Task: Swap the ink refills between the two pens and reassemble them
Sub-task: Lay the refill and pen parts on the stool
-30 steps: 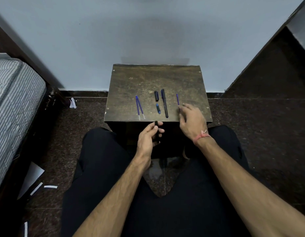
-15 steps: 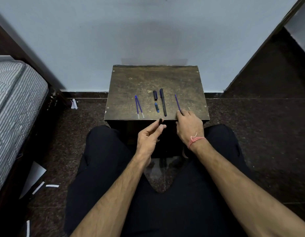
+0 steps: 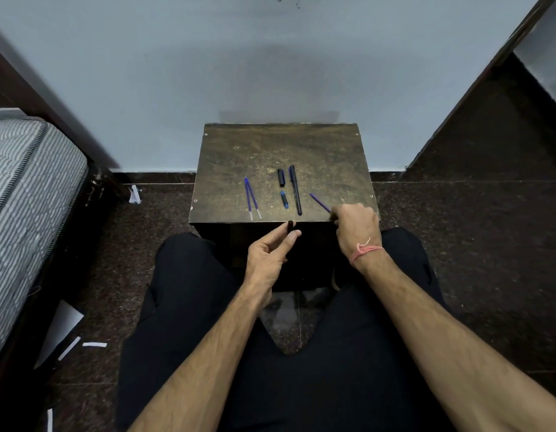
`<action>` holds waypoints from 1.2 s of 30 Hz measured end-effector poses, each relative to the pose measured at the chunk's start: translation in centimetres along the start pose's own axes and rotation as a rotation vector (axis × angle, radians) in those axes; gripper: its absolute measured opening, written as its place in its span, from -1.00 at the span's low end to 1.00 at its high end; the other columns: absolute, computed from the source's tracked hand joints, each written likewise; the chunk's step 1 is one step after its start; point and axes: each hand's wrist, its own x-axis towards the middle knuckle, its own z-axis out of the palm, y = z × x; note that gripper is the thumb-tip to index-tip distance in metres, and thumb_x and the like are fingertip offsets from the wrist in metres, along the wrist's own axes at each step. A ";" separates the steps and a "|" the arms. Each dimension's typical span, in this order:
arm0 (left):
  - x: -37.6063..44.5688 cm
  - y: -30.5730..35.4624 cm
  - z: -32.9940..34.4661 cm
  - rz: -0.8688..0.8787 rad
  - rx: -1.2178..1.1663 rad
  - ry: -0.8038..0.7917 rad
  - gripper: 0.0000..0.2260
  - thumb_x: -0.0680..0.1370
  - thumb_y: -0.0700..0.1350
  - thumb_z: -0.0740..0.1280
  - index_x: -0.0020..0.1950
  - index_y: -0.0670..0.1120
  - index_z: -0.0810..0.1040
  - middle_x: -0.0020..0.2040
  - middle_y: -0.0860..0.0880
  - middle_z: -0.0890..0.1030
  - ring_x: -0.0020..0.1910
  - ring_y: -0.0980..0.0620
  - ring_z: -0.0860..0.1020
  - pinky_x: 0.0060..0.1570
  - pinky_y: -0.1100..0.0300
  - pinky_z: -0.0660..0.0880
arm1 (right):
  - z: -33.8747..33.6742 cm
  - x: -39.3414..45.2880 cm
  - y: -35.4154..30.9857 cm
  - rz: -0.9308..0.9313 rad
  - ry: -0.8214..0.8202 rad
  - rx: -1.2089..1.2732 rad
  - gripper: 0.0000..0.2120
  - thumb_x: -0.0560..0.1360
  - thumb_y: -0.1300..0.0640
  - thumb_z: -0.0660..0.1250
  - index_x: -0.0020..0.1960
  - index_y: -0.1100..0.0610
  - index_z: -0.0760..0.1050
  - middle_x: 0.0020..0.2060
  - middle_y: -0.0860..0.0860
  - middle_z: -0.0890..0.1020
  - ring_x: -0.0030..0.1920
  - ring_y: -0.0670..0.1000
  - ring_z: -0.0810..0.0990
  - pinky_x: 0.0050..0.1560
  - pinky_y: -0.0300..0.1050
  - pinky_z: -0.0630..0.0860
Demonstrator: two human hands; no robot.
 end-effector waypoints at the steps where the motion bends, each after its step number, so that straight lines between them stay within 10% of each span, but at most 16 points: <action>1: 0.0 0.0 0.0 0.000 0.007 -0.001 -0.67 0.64 -0.15 0.51 0.41 -0.08 0.70 0.14 0.01 0.81 -0.06 0.34 0.72 -0.17 0.44 0.57 | 0.3 -0.1 0.2 0.031 0.030 0.077 -0.76 0.52 0.34 0.33 0.04 0.09 0.69 -0.10 0.13 0.75 -0.04 0.31 0.72 -0.06 0.07 0.65; 5: 0.1 -0.3 0.0 -0.004 0.044 -0.022 -0.70 0.66 -0.16 0.48 0.40 -0.07 0.71 0.11 0.03 0.82 -0.05 0.32 0.72 -0.16 0.42 0.58 | 1.1 -0.9 0.2 0.310 0.084 0.627 -0.71 0.46 0.25 0.51 0.13 -0.01 0.75 -0.12 -0.03 0.80 0.05 0.08 0.76 0.18 -0.04 0.65; 9: 0.3 -0.6 -0.1 0.004 0.116 -0.036 -0.72 0.70 -0.17 0.43 0.42 -0.07 0.69 0.16 0.00 0.81 -0.02 0.33 0.72 -0.12 0.42 0.58 | 0.6 -1.4 -0.8 0.502 -0.148 1.651 -0.61 0.54 0.44 0.49 0.34 0.26 0.63 -0.04 0.23 0.74 -0.16 0.06 0.78 -0.03 -0.08 0.76; 13: 0.3 -0.7 0.0 0.026 0.234 -0.057 -0.69 0.72 -0.19 0.39 0.47 -0.11 0.64 0.22 -0.02 0.77 0.08 0.42 0.68 0.03 0.50 0.55 | -0.3 -2.3 -1.7 0.512 -0.332 2.053 -0.65 0.62 0.43 0.40 0.38 0.25 0.58 0.00 0.14 0.70 0.03 0.09 0.77 0.08 -0.07 0.76; 24: 0.6 -0.8 0.0 0.021 0.351 -0.038 -0.67 0.73 -0.24 0.37 0.49 -0.08 0.59 -0.09 0.40 0.74 0.00 0.49 0.66 0.00 0.49 0.57 | 0.6 -2.5 -2.4 0.372 -0.326 1.921 -0.86 0.66 0.28 0.41 0.21 0.16 0.61 0.01 0.14 0.78 -0.03 0.05 0.80 0.08 -0.11 0.74; 36: 0.1 -0.6 0.1 0.027 0.374 -0.089 -0.67 0.73 -0.22 0.37 0.51 -0.11 0.59 0.20 0.01 0.74 0.03 0.44 0.68 0.06 0.47 0.57 | 1.3 -2.7 -2.7 0.048 -0.182 1.368 -0.84 0.57 0.32 0.53 0.15 0.24 0.70 -0.01 0.11 0.78 -0.08 -0.06 0.75 -0.03 -0.18 0.67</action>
